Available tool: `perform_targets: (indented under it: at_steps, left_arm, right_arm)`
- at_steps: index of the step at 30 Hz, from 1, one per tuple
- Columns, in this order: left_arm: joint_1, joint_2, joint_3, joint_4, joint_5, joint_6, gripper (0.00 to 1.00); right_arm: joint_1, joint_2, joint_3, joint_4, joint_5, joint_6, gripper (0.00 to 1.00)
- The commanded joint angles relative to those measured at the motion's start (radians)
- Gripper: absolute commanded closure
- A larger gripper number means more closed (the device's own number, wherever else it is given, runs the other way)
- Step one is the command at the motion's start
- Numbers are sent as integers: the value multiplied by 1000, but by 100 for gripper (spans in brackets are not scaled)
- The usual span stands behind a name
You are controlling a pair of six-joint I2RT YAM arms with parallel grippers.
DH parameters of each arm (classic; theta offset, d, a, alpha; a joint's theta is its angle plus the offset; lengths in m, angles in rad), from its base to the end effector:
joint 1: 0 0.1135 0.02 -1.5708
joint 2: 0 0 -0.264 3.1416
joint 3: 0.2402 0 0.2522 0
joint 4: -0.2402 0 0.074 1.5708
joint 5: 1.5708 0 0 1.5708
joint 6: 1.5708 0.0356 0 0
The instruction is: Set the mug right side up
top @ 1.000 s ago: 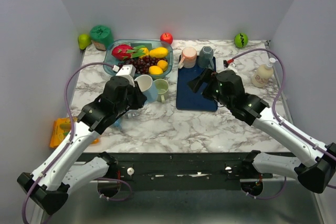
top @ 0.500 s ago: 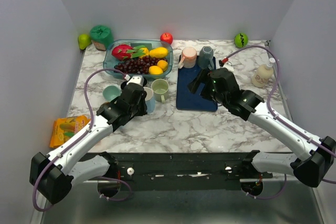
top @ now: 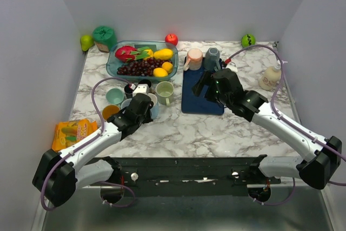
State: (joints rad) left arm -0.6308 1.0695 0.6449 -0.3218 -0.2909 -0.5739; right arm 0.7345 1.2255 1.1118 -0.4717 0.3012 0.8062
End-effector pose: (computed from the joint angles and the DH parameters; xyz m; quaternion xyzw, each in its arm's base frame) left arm 0.1840 -0.1218 0.2254 -0.0322 0.9079 -0.1152 0.4019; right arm 0.2081 0.1737 0.3341 0.1021 0.8680 0.2308 0.4277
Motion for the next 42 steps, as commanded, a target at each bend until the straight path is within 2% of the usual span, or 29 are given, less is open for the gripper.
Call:
perform_targets:
  at_steps: [1, 4, 6, 10, 12, 13, 16, 19, 25, 31, 35, 42]
  left_arm:
    - [-3, -6, -24, 176, -89, -1, 100]
    - [-4, 9, -39, 178, -102, -6, 100]
    - [-4, 18, -40, 167, -108, -11, 96]
    - [-4, 12, -44, 161, -88, -21, 69]
    - [-4, 3, -42, 147, -77, -32, 61]
    - [-4, 0, -41, 142, -76, -35, 52]
    - [-4, -29, -40, 122, -76, -40, 38]
    - [-4, -69, -44, 110, -60, -40, 32]
    - [-4, -164, -14, 66, -40, -46, 22]
    - [-4, -238, 51, -13, -77, -41, 19]
    - [-3, -252, 101, -42, -83, -27, 18]
    - [-3, -249, 173, -51, -65, -14, 17]
  right_arm:
    - [-12, 35, 42, -31, 21, -50, 0]
    - [-23, 74, 65, -35, 29, -73, 0]
    - [-30, 110, 83, -35, 38, -87, 0]
    - [-40, 192, 143, -38, 52, -131, 0]
    - [-46, 259, 193, -38, 58, -147, 0]
    - [-49, 285, 210, -41, 62, -159, 0]
    - [-66, 379, 287, -48, 75, -179, 0]
    - [-93, 466, 367, -56, 75, -185, 0]
    - [-165, 643, 561, -90, 39, -202, 2]
    - [-216, 851, 761, -145, -14, -206, 11]
    - [-224, 988, 955, -225, -42, -188, 15]
    - [-225, 1094, 1043, -203, -25, -131, 16]
